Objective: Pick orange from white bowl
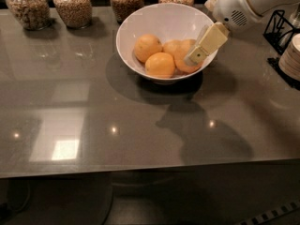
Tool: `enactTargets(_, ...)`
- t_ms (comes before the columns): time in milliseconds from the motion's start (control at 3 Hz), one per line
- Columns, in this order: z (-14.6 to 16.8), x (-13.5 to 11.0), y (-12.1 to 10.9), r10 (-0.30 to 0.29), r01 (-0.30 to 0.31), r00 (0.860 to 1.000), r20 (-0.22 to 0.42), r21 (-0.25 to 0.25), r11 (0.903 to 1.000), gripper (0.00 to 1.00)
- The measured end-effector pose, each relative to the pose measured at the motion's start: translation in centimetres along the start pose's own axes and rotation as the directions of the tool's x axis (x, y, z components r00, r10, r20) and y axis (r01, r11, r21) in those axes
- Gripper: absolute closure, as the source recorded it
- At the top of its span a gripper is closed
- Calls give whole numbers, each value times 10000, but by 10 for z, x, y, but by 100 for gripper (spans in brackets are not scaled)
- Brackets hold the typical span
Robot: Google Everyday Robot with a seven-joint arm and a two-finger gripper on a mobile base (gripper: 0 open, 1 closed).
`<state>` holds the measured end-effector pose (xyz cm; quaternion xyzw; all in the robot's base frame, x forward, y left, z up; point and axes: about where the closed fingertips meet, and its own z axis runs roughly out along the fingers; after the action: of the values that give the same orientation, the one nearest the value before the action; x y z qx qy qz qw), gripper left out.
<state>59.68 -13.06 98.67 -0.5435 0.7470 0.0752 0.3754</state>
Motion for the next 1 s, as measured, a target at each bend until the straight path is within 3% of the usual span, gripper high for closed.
enactTargets(333, 25, -2, -6, 130, -118, 9988, -470, 261, 9996, 12)
enactTargets(667, 41, 6, -13, 363, -315, 9952, -905, 543, 9980, 18)
enactTargets(1000, 56, 19, -17, 620, -538, 9898, -1286, 661, 9964, 16)
